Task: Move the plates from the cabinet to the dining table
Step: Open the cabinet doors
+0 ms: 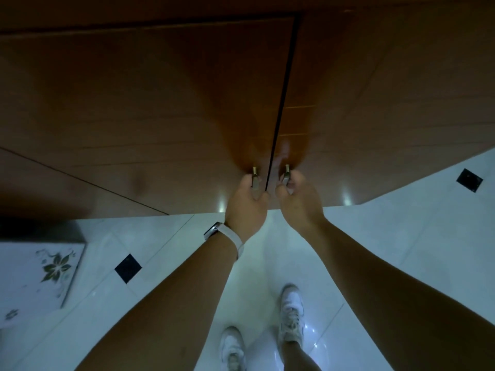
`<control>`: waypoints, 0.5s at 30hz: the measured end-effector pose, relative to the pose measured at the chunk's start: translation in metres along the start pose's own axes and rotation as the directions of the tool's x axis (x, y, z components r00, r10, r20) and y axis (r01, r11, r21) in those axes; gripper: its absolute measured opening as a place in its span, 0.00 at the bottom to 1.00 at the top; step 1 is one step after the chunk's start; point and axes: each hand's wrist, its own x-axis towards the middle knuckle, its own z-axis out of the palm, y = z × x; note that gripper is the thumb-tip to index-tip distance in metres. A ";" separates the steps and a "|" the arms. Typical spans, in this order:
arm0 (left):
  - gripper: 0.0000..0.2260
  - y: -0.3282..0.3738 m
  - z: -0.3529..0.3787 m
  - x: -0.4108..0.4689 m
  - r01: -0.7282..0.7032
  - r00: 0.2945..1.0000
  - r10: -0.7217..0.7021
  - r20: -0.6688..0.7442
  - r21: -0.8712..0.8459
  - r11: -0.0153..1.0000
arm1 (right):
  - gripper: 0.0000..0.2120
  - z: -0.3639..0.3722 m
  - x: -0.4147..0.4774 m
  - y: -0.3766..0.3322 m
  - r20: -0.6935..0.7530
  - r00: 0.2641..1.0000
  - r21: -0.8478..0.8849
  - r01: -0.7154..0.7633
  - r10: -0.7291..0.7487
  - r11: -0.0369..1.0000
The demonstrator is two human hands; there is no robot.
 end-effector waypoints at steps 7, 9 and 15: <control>0.07 -0.006 0.004 -0.026 -0.007 0.999 0.009 -0.050 0.041 0.999 | 0.08 0.003 -0.029 0.010 -0.051 0.998 -0.001 -0.030 0.029 1.000; 0.06 -0.011 0.004 -0.035 -0.013 0.999 0.015 -0.043 0.047 0.999 | 0.07 0.001 -0.040 0.013 -0.060 0.998 -0.005 -0.022 0.022 1.000; 0.04 -0.026 -0.010 -0.057 -0.065 0.997 0.058 0.060 0.129 0.990 | 0.09 -0.007 -0.076 0.028 -0.047 0.998 -0.040 -0.038 0.036 0.998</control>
